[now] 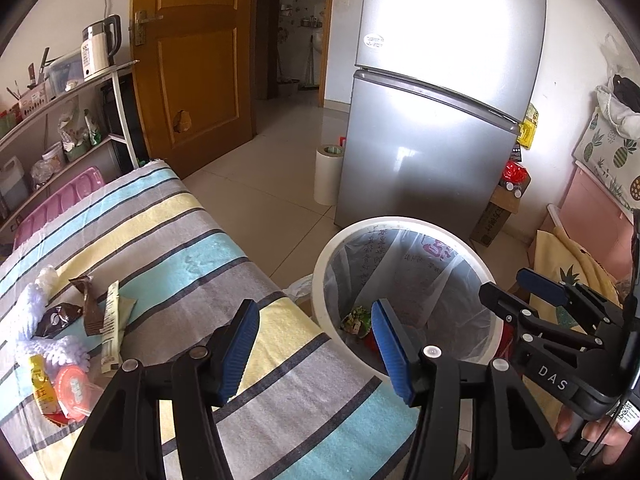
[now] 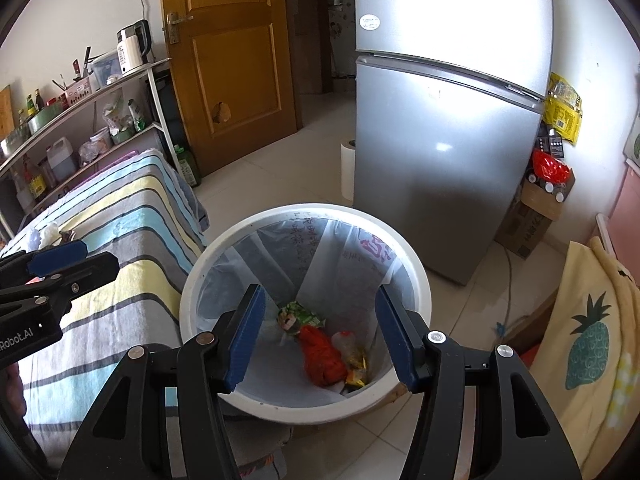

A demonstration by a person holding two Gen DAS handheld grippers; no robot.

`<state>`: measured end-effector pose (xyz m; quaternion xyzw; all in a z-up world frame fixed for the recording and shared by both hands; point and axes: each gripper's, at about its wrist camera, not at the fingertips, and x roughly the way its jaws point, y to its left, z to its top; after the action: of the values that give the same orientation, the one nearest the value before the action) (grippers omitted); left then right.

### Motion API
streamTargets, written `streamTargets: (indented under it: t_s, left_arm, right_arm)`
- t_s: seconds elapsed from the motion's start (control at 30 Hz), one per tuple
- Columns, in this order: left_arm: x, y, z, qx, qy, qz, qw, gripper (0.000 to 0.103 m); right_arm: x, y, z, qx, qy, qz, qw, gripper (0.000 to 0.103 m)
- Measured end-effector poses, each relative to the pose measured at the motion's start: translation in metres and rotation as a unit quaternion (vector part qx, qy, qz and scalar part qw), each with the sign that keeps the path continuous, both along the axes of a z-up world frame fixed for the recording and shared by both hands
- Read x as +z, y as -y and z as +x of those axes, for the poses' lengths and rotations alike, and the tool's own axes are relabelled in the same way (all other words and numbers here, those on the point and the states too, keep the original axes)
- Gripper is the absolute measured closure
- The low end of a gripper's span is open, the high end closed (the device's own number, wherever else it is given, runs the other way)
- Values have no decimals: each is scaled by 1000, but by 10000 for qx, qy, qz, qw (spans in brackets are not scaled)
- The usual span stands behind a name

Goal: Collect trash
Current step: 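Open both tools to drop the green bag and cup into the bin, then move both tools back over the table toward the yellow snack bag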

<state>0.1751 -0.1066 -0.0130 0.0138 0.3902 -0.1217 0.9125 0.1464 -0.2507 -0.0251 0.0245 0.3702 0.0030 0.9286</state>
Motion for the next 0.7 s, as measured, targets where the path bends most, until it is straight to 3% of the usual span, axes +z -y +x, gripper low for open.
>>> streamTargets:
  t_s: [0.33, 0.7]
  left_arm:
    - [13, -47, -25, 491, 199, -11, 9986, 45]
    - [20, -118, -57, 1261, 354, 57, 9914, 45]
  right_arm:
    - [15, -36, -10, 350, 238, 69, 9991, 45]
    - [22, -92, -15, 928, 374, 186, 9948, 45]
